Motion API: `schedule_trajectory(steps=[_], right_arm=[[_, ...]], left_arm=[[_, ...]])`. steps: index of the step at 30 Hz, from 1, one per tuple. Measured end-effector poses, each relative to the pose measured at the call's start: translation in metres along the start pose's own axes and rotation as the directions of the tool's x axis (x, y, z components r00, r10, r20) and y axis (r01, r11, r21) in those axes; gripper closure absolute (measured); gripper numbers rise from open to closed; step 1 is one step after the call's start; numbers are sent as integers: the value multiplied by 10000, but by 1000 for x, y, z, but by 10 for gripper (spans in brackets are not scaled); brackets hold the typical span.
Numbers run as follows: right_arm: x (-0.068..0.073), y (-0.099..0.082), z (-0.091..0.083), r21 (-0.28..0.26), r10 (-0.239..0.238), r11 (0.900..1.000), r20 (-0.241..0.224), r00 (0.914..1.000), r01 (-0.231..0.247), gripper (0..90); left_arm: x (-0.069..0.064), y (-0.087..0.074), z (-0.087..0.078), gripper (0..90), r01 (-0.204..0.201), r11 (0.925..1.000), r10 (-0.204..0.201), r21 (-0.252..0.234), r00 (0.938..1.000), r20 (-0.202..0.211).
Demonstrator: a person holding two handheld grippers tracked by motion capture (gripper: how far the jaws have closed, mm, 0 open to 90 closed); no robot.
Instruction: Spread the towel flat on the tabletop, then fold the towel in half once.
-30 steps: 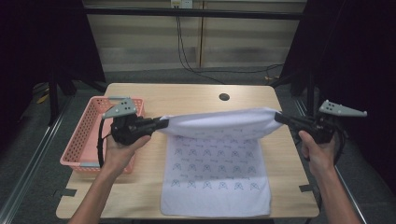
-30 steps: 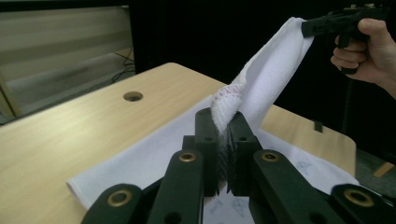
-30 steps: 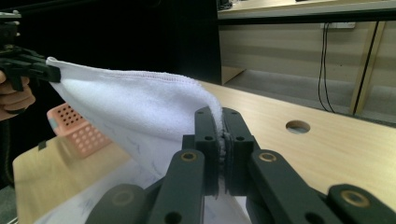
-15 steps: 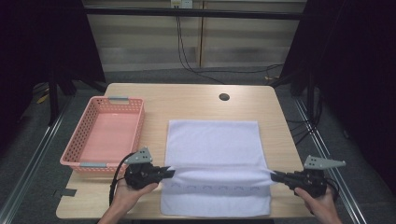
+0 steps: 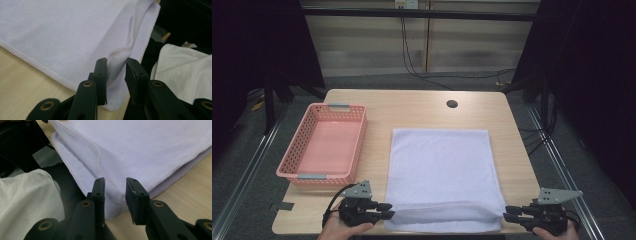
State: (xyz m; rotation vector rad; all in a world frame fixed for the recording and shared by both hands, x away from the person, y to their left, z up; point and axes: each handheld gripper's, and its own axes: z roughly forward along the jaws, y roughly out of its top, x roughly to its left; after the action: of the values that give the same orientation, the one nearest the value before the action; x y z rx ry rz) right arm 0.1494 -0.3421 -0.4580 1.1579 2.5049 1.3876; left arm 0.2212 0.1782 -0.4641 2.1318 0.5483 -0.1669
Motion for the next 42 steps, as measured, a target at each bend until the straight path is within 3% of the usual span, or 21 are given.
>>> schedule_trajectory(steps=[2,3,6,8,10,16,17,18,20,22,23,24,25,27,28,29,31,33,38,41,42], right_arm=[[-1,0,-2,-247,108,9996,-12,9999,-108,683],[-2,1,-1,-332,105,9994,42,9999,-104,673],[-9,5,2,-471,169,9988,366,9992,-152,653],[-17,11,6,-464,253,9987,664,9975,-222,638],[-26,18,14,-400,256,9990,966,9950,-218,618],[-52,43,51,294,-9,9996,1584,9874,-38,552],[-57,47,58,387,-55,9992,1602,9871,-7,550],[-60,51,65,504,-88,9987,1710,9852,1,545],[-70,58,79,678,-193,9977,1923,9811,63,523],[-78,64,91,916,-159,9958,2145,9766,-39,512],[-82,67,96,991,-298,9950,2251,9739,75,508],[-85,70,99,911,-198,9958,2386,9709,-21,501],[-88,73,101,880,-94,9960,2367,9715,-118,502],[-93,74,109,939,-118,9955,2741,9616,-145,504],[-93,74,109,939,-118,9955,2741,9616,-145,504],[-94,72,113,1085,-364,9941,2790,9596,62,509],[-90,71,113,1223,-489,9924,2996,9528,124,514],[-87,69,113,1214,-707,9920,3102,9480,342,512],[-80,61,106,1213,-655,9921,2740,9595,331,513],[-75,55,99,1240,-490,9921,2473,9677,185,515],[-73,53,96,1266,-511,9917,2434,9686,205,516]], left_arm=[[2,0,-4,698,61,9996,-61,-287,10000,13],[4,1,-5,684,124,9993,-131,-344,9997,-202],[17,7,-5,657,363,9967,-416,-723,9964,-736],[29,12,1,660,606,9932,-687,-996,9944,-802],[42,21,10,655,862,9919,-951,-933,9909,-955],[67,39,35,647,1004,9928,-1067,-653,9891,-1016],[75,45,46,644,1063,9933,-1114,-462,9852,-1303],[75,45,46,639,1063,9933,-1114,-462,9852,-1303],[83,50,63,596,1139,9933,-1095,194,9814,-1579],[89,50,70,549,1169,9928,-1104,267,9781,-1765],[91,49,72,554,1176,9927,-1097,282,9736,-2003],[93,49,72,578,1077,9940,-1016,199,9744,-2008],[94,49,72,578,1087,9940,-1033,148,9729,-2068],[94,48,73,581,1025,9947,-978,111,9727,-2103],[94,48,73,581,1025,9947,-978,111,9727,-2103],[91,49,74,568,763,9965,-672,335,9735,-2184],[87,49,74,546,791,9961,-680,392,9709,-2297],[84,47,74,547,723,9965,-616,411,9737,-2191],[75,38,69,571,767,9965,-696,324,9808,-1823],[66,36,68,584,541,9970,-435,554,9833,-1767],[64,35,69,584,706,9958,-605,578,9853,-1599]])
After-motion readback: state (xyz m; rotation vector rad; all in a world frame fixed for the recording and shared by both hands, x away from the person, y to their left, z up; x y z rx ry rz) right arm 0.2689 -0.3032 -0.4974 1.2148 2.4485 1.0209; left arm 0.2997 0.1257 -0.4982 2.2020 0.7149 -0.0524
